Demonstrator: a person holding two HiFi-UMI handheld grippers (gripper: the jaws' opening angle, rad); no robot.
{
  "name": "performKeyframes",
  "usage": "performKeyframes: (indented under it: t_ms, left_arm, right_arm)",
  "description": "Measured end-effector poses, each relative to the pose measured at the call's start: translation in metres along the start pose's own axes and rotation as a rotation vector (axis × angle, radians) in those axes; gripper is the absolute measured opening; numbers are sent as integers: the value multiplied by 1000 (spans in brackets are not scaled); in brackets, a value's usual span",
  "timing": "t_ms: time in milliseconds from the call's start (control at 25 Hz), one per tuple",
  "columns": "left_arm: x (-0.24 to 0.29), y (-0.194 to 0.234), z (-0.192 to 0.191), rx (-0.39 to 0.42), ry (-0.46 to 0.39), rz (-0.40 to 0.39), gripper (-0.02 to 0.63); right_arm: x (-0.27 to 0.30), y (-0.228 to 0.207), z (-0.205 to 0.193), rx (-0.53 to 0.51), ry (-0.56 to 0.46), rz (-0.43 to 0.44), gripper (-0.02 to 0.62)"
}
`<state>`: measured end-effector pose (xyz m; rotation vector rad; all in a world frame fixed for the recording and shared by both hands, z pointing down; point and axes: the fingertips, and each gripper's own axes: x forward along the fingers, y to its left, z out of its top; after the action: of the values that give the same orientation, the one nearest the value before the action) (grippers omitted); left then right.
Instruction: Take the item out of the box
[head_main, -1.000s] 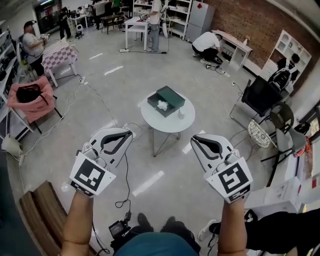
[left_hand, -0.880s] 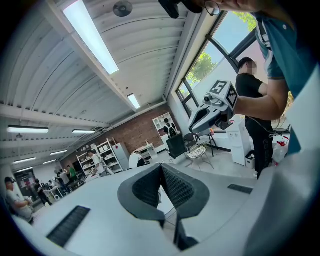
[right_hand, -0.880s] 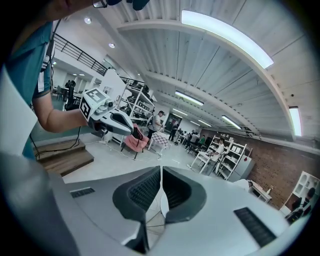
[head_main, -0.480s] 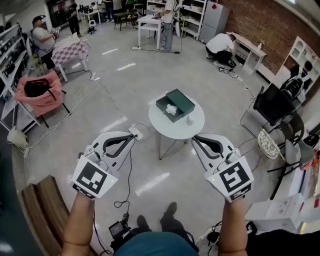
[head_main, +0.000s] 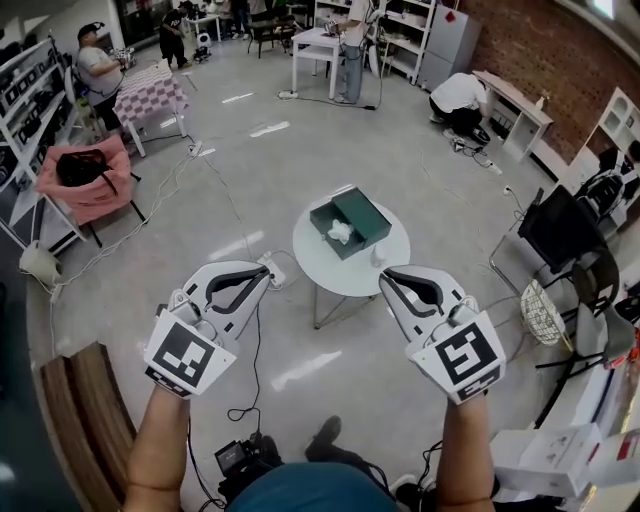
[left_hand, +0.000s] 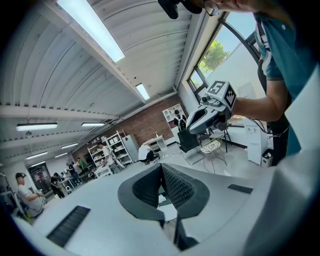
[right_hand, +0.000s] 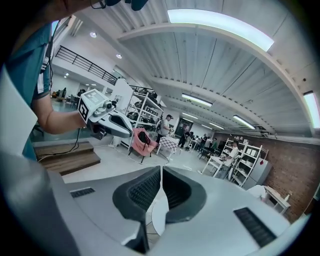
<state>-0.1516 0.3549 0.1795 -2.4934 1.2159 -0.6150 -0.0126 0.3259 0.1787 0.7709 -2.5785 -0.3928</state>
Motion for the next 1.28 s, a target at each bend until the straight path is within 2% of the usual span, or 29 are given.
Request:
performKeyframes:
  t_ms: [280,600,760,960,1280]
  left_arm:
    - [46,-2,13,-4,10,22,20]
    - [93,4,17,2,-10,-15,20]
    - [120,20,12,0,-16,-50,20]
    - [155,48,18,16,-77,-115,20]
    - [210,101,1,21,-116,-197,20]
  right_arm:
    - [-2,-43,-23,3,-17,20,40]
    - [3,-70,-51,40,8,-1,40]
    - [14,-91,-58,52,32,-32,40]
    - [30,-118,-59,74,69,-94,40]
    - [80,-163,-64,102,112,-168,40]
